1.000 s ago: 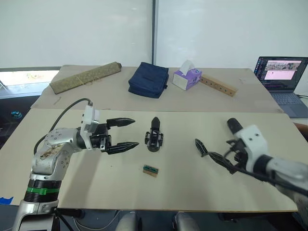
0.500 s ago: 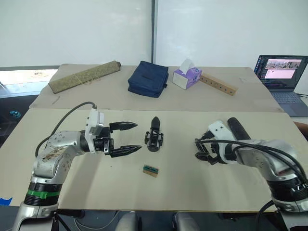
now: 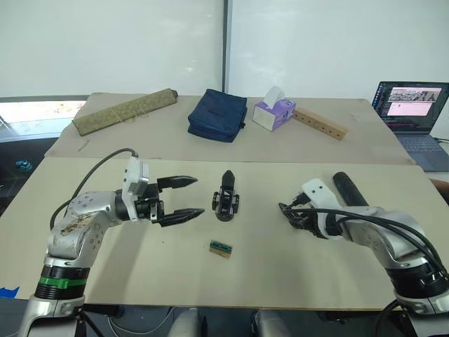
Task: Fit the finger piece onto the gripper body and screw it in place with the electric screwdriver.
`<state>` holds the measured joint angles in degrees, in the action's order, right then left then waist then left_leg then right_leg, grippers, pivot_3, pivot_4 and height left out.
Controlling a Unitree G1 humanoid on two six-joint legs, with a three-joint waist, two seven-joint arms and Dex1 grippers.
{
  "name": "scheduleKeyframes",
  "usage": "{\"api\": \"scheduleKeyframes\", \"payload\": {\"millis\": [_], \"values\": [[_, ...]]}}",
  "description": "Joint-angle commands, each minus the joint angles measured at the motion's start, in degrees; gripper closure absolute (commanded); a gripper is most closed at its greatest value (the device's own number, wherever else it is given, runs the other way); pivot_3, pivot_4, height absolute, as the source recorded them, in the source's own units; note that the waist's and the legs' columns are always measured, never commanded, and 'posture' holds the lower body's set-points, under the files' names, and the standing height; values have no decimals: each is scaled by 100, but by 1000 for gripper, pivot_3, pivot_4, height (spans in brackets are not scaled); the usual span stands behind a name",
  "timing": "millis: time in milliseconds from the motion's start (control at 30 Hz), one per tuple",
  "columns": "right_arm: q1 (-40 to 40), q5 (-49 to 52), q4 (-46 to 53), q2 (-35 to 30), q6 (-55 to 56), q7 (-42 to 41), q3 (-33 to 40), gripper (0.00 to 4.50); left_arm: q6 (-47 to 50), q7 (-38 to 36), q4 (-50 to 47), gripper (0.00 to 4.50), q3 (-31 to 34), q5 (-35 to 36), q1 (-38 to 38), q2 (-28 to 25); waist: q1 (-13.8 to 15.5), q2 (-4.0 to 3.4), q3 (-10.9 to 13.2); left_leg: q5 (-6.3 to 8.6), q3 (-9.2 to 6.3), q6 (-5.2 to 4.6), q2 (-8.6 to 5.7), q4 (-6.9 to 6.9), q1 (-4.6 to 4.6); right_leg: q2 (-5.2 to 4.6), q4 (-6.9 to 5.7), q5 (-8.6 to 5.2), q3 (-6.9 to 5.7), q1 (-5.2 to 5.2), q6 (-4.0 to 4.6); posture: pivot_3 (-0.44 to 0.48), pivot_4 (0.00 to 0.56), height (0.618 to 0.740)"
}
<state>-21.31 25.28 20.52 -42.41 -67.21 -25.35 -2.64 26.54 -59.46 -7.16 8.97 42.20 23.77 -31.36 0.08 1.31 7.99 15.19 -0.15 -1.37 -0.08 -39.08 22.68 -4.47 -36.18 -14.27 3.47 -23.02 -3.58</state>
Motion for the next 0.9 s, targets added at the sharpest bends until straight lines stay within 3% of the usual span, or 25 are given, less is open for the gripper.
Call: {"api": "scheduleKeyframes", "payload": {"millis": [33, 200, 467, 767, 867, 900], "values": [[-154, -573, 624, -285, 2276, -217, 798, 3380, 773, 1917, -499, 0, 620, 1244, 807, 700, 9, 1, 1, -1, -2, 1, 1, -20, 31, 2, -4, 8, 0, -23, -12, 0, 150, 740], [-701, -1215, 1020, 288, 3267, 365, 532, 3380, 1383, 3346, -570, 0, 619, 1577, 1093, 1311, -128, 2, -1, 0, 2, 2, -3, -10, 16, 6, -5, 14, 21, -20, -17, 0, 150, 740], [-1140, -2522, 1339, 1045, 3986, 766, -769, 3380, 1624, 4023, -706, 0, 157, 1705, 1204, 2069, -77, 2, -1, -17, 0, 28, -9, 5, 17, 6, -9, 18, 21, -32, -7, 0, 150, 740], [-1187, -2821, 1221, 1227, 4308, 430, -912, 3380, 1390, 4282, -699, 0, 199, 1937, 1273, 2716, -78, 2, -1, -17, 0, 29, -11, 6, 16, 8, -2, 19, 18, -30, -5, 0, 150, 740], [-1185, -2895, 1215, 1322, 4278, 409, -918, 3380, 1205, 4298, -801, 784, 226, 1920, 1269, 2820, -93, 2, -1, -18, 0, 29, -11, 7, 16, 8, -3, 19, 18, -30, -4, 0, 150, 740], [-1177, -2916, 1224, 1348, 4265, 405, -924, 3380, 1160, 4303, -823, 1235, 216, 1900, 1256, 2831, -94, 2, -1, -18, -1, 29, -11, 7, 16, 8, -3, 19, 18, -30, -4, 0, 150, 740]]}}
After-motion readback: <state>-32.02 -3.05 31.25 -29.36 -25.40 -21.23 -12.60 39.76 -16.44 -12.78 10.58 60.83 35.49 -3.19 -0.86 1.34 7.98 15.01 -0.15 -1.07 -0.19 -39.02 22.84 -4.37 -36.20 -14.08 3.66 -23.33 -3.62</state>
